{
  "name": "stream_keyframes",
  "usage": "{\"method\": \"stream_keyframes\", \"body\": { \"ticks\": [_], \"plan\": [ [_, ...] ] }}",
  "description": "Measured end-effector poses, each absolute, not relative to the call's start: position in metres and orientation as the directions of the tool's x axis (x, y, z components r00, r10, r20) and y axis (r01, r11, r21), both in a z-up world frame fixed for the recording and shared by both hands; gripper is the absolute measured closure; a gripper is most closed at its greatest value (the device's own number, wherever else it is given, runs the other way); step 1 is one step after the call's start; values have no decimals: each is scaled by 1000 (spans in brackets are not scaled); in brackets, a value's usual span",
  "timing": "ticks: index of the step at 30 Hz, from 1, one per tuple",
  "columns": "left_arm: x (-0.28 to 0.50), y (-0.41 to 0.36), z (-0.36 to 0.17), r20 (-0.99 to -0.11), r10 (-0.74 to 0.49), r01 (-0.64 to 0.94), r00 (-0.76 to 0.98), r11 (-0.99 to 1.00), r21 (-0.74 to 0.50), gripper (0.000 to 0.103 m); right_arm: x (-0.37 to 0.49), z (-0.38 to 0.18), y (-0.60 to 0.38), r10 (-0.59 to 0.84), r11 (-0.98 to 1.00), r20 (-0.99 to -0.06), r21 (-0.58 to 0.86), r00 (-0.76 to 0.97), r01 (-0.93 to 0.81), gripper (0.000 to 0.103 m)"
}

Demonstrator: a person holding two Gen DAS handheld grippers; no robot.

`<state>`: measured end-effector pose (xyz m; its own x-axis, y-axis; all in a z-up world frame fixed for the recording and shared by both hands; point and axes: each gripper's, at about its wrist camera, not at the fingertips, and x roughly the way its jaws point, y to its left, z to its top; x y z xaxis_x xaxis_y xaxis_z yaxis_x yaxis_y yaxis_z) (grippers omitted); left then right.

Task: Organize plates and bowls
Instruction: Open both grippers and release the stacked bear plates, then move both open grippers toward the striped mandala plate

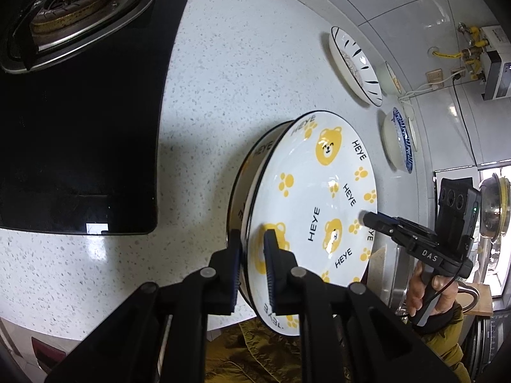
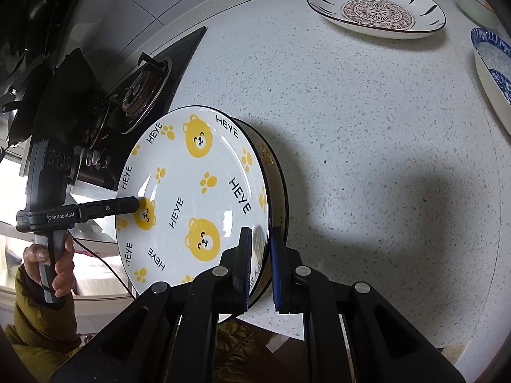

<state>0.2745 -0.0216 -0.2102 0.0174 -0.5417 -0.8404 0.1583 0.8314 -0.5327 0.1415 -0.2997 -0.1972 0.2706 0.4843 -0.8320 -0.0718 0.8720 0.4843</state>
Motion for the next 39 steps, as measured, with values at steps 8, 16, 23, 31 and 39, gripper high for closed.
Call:
{"method": "stream_keyframes", "body": {
  "ticks": [8, 16, 23, 31, 39],
  "plan": [
    [273, -23, -207, -847, -531, 176, 33, 837, -518, 89, 139, -195, -303, 492, 866, -823, 495, 285, -68, 93],
    [271, -25, -202, -862, -503, 202, 62, 852, -483, 85, 138, -187, -318, 469, 873, -819, 487, 332, -31, 92],
    [266, -27, -192, -879, -462, 239, 117, 873, -426, 80, 133, -182, -322, 442, 886, -822, 463, 360, -30, 92],
    [253, -13, -168, -874, -419, 269, 246, 896, -353, 77, 124, -176, -320, 400, 905, -829, 424, 390, -28, 92],
    [240, -14, -132, -838, -387, 344, 384, 902, -259, 77, 112, -146, -324, 341, 928, -810, 370, 478, -36, 70]
  ]
}}
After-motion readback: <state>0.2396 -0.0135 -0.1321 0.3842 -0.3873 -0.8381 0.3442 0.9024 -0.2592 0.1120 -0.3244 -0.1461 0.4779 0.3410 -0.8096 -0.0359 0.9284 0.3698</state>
